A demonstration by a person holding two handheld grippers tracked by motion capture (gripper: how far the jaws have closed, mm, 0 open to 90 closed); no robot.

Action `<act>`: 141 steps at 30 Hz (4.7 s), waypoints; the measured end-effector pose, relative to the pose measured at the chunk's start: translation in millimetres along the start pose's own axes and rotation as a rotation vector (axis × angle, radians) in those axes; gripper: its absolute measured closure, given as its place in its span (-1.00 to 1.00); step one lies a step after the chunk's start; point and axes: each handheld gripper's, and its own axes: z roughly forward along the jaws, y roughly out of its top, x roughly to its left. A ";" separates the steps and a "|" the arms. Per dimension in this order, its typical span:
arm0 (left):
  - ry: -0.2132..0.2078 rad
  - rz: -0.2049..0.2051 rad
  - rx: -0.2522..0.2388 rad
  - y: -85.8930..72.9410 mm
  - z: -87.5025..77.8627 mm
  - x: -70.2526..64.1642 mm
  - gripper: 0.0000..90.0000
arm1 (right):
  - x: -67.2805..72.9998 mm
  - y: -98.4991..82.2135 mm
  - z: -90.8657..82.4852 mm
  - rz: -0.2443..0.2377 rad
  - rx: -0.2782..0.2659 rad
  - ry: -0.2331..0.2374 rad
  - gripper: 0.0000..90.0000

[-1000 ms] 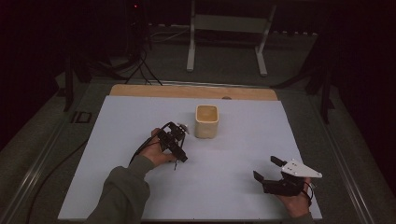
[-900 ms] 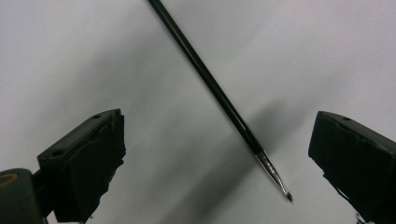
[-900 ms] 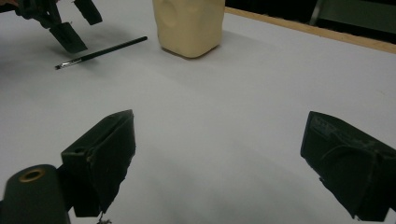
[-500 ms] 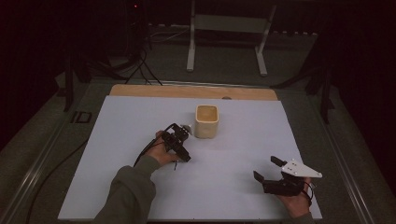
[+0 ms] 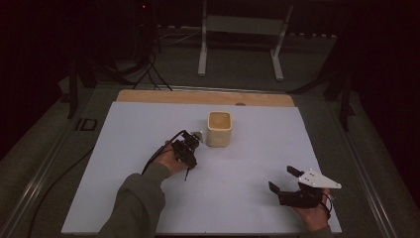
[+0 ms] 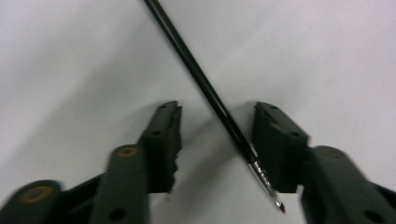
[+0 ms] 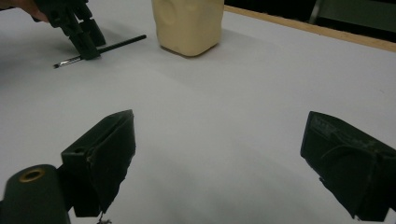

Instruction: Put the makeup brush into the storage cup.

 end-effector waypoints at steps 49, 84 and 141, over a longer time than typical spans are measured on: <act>0.001 0.238 -0.135 -25.1 -60.9 1.2 0.93 | 1.6 0.2 1.4 -0.007 0.007 0.012 -0.78; 0.029 0.456 -0.226 -28.3 -104.5 -42.3 0.92 | 1.1 39.4 -1.2 -0.047 -0.030 0.128 -0.78; -0.009 0.703 -0.305 -25.0 -121.9 -87.5 0.92 | 45.1 107.9 58.7 -0.208 0.034 0.462 -0.65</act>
